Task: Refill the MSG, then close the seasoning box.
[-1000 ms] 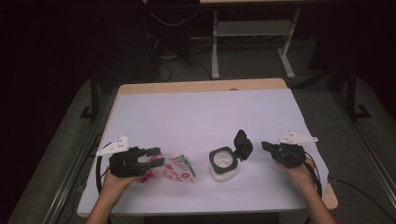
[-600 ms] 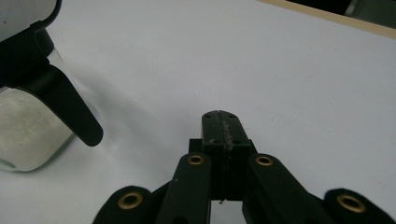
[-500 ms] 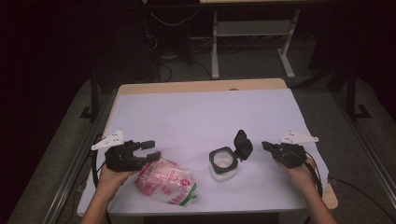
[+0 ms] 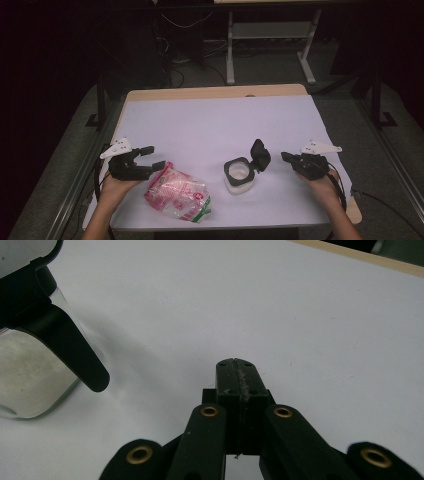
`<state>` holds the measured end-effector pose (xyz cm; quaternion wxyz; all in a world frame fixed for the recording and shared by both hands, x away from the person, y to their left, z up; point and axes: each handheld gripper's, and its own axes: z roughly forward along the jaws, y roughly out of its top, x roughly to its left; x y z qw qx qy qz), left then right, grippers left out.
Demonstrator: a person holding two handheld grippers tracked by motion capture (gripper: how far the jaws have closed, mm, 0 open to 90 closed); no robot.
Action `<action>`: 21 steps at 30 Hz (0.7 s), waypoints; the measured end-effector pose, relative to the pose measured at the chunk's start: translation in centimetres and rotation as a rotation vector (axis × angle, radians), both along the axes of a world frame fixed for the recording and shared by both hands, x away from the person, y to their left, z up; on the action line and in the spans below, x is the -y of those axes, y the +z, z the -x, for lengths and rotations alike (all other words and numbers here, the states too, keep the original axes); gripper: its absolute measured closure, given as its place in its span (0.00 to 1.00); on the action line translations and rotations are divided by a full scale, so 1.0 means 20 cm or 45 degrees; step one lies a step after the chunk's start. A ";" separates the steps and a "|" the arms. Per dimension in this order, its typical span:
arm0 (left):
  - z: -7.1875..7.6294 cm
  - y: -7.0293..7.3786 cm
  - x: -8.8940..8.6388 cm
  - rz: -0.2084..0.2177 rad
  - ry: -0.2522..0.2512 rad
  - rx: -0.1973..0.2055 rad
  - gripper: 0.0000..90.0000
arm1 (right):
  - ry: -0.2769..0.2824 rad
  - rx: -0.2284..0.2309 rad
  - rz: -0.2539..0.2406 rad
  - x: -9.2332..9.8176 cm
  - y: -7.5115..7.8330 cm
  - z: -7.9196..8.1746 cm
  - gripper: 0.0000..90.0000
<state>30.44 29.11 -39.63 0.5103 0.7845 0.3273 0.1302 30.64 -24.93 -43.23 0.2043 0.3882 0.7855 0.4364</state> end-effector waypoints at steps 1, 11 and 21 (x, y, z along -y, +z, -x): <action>0.00 -0.01 -0.02 -0.030 0.027 0.005 0.21 | -0.001 -0.007 -0.004 0.00 0.00 0.00 1.00; 0.01 -0.04 -0.09 -0.072 0.098 -0.008 0.16 | 0.016 -0.012 -0.030 0.03 0.03 0.02 1.00; 0.01 -0.07 -0.11 -0.076 0.127 -0.026 0.16 | 0.087 -0.020 -0.063 0.02 0.12 0.05 1.00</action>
